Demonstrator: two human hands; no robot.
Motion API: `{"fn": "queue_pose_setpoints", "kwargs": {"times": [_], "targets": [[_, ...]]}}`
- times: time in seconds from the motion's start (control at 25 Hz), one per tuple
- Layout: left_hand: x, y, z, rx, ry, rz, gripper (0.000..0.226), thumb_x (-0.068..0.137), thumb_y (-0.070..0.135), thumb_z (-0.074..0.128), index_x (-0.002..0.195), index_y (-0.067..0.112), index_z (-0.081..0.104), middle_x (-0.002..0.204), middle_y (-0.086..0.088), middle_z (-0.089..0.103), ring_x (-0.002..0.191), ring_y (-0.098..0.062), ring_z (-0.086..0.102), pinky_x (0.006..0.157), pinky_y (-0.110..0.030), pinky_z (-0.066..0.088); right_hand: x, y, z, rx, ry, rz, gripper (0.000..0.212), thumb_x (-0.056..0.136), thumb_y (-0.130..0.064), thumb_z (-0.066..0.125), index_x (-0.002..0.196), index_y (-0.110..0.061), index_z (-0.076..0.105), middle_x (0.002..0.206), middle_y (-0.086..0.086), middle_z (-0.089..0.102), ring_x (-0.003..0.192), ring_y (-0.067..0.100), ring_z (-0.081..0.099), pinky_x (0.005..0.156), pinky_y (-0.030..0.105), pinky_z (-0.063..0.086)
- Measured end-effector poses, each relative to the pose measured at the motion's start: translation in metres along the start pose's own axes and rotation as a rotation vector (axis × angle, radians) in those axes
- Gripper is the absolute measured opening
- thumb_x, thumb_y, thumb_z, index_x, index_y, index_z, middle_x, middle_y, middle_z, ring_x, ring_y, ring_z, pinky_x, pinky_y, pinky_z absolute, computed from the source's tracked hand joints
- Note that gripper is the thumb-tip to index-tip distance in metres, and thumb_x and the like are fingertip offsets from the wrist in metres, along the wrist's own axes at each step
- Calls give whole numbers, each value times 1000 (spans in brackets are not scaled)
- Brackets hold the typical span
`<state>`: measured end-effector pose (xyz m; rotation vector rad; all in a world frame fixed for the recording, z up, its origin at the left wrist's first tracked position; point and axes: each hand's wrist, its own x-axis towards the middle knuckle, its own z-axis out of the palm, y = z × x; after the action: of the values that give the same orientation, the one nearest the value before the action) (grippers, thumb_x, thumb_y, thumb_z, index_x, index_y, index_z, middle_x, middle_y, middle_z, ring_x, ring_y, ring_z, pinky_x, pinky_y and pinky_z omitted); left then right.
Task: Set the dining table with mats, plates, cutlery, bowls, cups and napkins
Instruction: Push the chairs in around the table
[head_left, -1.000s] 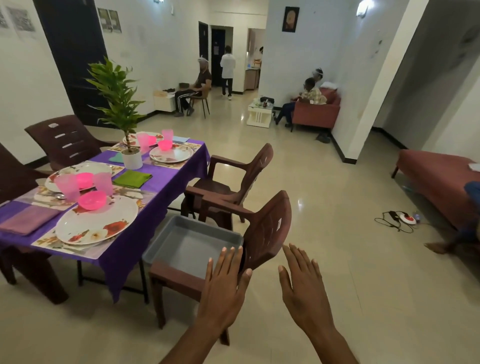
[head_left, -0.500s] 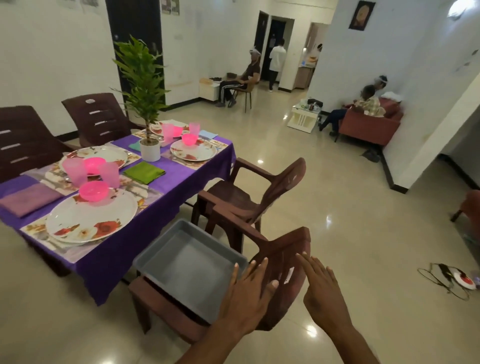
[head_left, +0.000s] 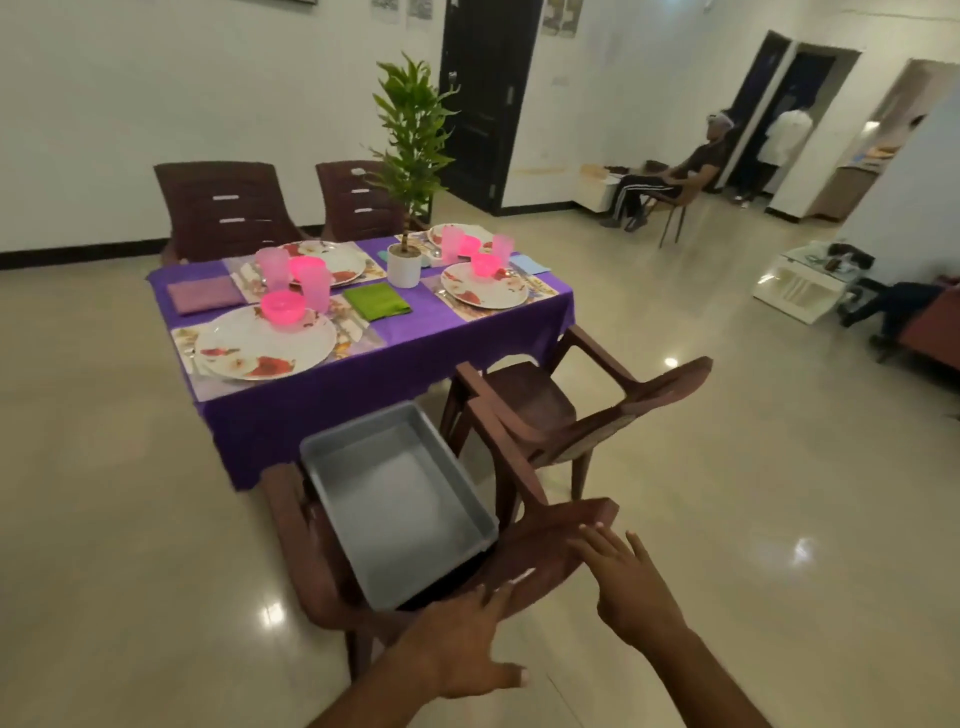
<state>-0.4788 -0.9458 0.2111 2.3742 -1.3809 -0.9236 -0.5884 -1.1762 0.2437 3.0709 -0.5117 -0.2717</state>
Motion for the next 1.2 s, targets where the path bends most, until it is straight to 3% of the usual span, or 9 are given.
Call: {"fn": "queue_pose_setpoints", "kwargs": {"times": [0.12, 0.2, 0.28, 0.44, 0.72, 0.84, 0.96, 1.2], "targets": [[8, 3, 25, 66, 225, -89, 71, 93, 56, 50, 154, 32, 25, 145, -2, 53, 125, -28, 56, 103, -41, 47, 16, 22, 12, -29, 8, -109, 79, 91, 2, 51, 158, -32, 27, 168, -4, 19, 156, 19, 12, 126, 46, 2], [18, -1, 31, 122, 299, -147, 46, 94, 49, 45, 136, 30, 45, 126, -2, 65, 111, -29, 63, 93, -41, 52, 31, 30, 20, -48, -8, -179, 69, 93, -4, 53, 154, -31, 36, 164, -4, 30, 154, 21, 21, 125, 48, 6], [29, 1, 34, 138, 362, -200, 36, 92, 48, 42, 122, 31, 53, 112, -1, 70, 101, -28, 67, 84, -40, 54, 50, 44, 24, -85, 2, -271, 62, 91, -8, 56, 148, -32, 46, 156, -5, 43, 149, 21, 31, 125, 46, 13], [40, -2, 39, 181, 407, -252, 42, 88, 52, 37, 123, 36, 55, 109, 3, 71, 99, -23, 67, 82, -38, 51, 80, 58, 32, -56, -27, -380, 52, 85, -10, 56, 131, -33, 62, 134, -8, 62, 129, 16, 53, 118, 34, 26], [39, 19, 42, 165, 477, -406, 45, 80, 52, 35, 116, 36, 58, 107, 3, 72, 98, -25, 68, 78, -39, 51, 133, 76, 35, -162, -162, -634, 60, 78, -6, 50, 127, -38, 60, 126, -11, 65, 125, 16, 55, 103, 36, 37], [47, 32, 42, 154, 530, -437, 38, 82, 48, 38, 111, 34, 59, 104, 2, 73, 94, -26, 69, 74, -37, 51, 145, 86, 41, -169, -148, -682, 62, 79, -7, 53, 131, -41, 59, 129, -15, 64, 125, 13, 56, 101, 35, 38], [62, 47, 43, 160, 511, -481, 39, 83, 46, 37, 112, 34, 59, 103, 3, 73, 92, -25, 69, 75, -36, 51, 155, 106, 44, -127, -102, -675, 61, 73, -8, 56, 121, -46, 64, 118, -18, 70, 115, 13, 62, 93, 33, 43], [77, 45, 43, 221, 492, -600, 58, 70, 52, 36, 125, 53, 53, 107, 11, 73, 96, -17, 71, 80, -35, 56, 178, 110, 41, -155, -188, -803, 43, 62, -28, 64, 105, -31, 67, 102, -7, 72, 94, 22, 70, 77, 38, 59]]}}
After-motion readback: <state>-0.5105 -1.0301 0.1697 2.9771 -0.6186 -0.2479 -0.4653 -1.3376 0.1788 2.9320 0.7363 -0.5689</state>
